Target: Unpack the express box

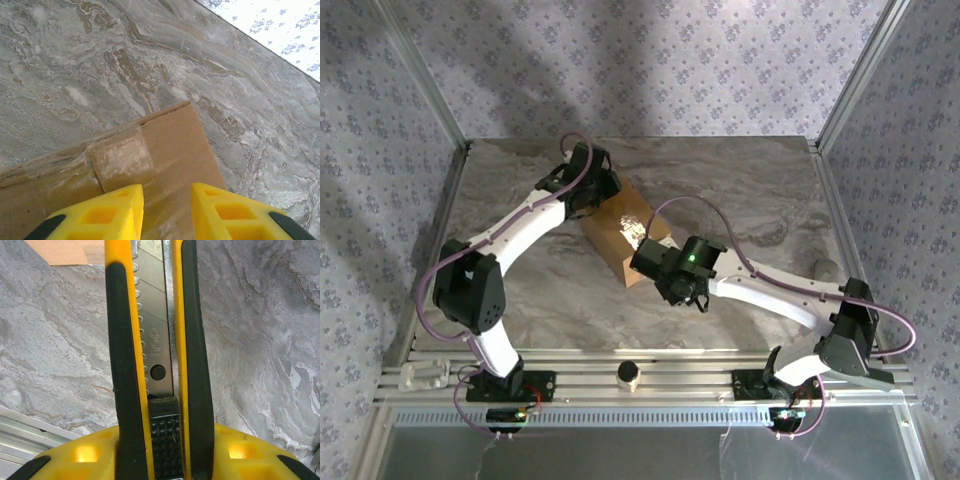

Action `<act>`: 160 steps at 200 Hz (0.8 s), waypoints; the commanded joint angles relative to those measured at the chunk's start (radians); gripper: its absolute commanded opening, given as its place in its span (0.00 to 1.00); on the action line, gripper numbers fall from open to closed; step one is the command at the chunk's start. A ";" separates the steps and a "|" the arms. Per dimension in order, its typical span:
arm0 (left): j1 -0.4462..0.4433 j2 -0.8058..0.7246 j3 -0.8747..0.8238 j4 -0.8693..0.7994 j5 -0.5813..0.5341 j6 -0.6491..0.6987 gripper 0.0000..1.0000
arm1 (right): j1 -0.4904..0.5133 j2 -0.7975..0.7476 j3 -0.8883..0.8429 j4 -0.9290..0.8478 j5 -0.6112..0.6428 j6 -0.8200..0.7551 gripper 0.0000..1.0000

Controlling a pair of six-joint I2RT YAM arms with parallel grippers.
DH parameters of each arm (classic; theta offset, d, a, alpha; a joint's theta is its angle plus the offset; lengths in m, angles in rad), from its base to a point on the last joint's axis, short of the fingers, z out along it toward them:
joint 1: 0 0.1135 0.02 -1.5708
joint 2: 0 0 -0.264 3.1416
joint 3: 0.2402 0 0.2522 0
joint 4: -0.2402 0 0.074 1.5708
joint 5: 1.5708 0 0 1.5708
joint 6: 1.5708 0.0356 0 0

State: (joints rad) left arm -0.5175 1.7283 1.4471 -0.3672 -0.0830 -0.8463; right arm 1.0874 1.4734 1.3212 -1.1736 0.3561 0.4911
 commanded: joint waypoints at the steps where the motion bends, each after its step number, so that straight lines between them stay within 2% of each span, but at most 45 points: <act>1: -0.004 -0.047 -0.007 -0.053 -0.015 -0.014 0.32 | 0.006 0.012 0.028 -0.044 0.021 0.033 0.00; 48: 0.000 -0.077 0.054 -0.084 0.059 0.001 0.38 | 0.002 0.012 0.027 -0.046 0.024 0.040 0.00; 102: 0.033 -0.192 0.012 -0.102 0.113 0.013 0.45 | -0.002 0.008 0.023 -0.037 0.025 0.044 0.00; 124: 0.039 -0.276 -0.049 -0.161 0.104 0.047 0.44 | -0.001 0.007 0.025 -0.029 0.021 0.041 0.00; 160: 0.034 -0.434 -0.269 -0.190 0.130 0.064 0.38 | -0.005 0.007 0.022 -0.014 0.008 0.035 0.00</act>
State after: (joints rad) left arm -0.4786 1.3624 1.2964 -0.4816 0.0132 -0.8127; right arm 1.0889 1.4776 1.3212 -1.1782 0.3660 0.5129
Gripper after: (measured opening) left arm 0.392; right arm 0.377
